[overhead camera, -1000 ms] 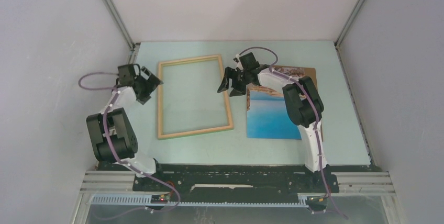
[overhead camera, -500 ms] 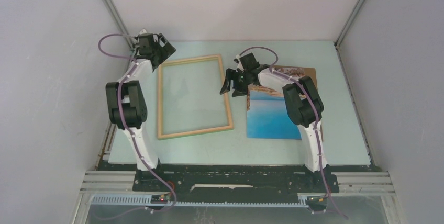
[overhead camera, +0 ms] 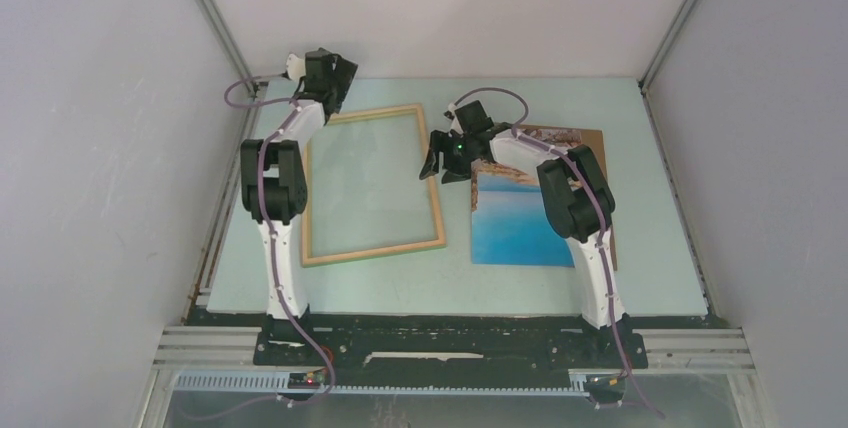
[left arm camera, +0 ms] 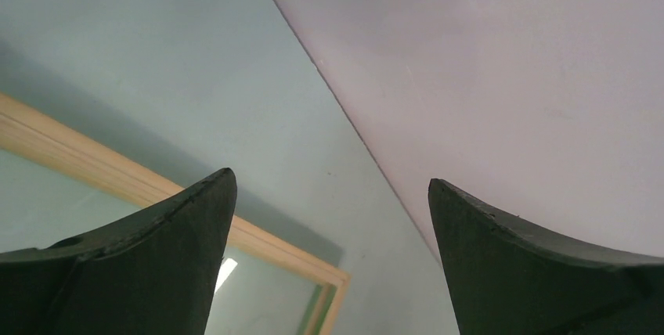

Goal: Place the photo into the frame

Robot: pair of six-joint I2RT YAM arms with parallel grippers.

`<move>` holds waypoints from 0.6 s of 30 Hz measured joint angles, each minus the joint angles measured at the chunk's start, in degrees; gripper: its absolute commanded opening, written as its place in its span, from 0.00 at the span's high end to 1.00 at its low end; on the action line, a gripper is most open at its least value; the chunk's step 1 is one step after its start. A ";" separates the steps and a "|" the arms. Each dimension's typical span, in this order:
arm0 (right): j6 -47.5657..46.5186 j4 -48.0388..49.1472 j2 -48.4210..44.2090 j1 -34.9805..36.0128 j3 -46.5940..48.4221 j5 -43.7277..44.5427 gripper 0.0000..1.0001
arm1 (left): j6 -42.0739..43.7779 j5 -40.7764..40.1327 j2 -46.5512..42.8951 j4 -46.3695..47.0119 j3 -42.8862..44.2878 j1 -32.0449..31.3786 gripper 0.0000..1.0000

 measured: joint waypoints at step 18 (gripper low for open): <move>-1.44 -0.81 0.20 -0.31 0.72 1.81 0.24 | -14.14 -0.39 10.40 -13.38 13.14 0.46 0.00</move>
